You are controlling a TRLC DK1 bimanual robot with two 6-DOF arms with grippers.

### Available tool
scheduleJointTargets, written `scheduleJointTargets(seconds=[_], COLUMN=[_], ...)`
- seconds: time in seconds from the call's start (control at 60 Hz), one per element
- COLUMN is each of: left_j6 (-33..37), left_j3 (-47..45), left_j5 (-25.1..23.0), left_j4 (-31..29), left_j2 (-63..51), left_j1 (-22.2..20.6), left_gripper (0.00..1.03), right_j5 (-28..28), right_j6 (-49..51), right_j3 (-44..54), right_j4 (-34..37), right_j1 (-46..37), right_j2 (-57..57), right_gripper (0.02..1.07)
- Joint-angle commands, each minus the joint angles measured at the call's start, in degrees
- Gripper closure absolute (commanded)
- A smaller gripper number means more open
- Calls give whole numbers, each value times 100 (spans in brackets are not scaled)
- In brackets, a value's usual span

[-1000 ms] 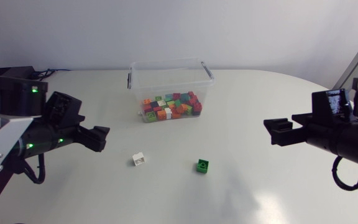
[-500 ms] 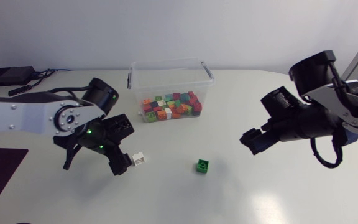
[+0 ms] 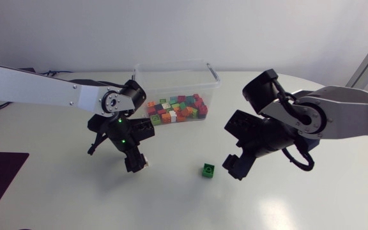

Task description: Place the duplo bricks in the container

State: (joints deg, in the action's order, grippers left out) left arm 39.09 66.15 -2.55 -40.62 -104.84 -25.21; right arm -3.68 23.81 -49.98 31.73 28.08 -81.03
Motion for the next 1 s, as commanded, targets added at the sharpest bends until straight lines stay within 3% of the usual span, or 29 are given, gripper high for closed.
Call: scheduleJointTargets(seconds=[0.0,0.25,0.467,0.833,0.983], left_j6=[160,239,389,688,661], left_j3=[232,399,460,460,539], left_j5=[-18,-18,-18,-387,-431], left_j4=[-69,-69,-447,-860,-1036], left_j2=[-239,-643,-810,209,341], left_j1=[-36,-80,-124,-80,-116], left_gripper=[29,57,73,73,73], right_j5=[43,26,-203,-282,-326], right_j6=[185,343,598,1020,1082], right_j3=[-135,-126,-285,-575,-671], right_j4=[0,-378,-439,-474,-466], right_j1=[84,172,190,444,532], right_j2=[-158,-571,-897,-1784,-2013], right_gripper=[7,7,12,12,18])
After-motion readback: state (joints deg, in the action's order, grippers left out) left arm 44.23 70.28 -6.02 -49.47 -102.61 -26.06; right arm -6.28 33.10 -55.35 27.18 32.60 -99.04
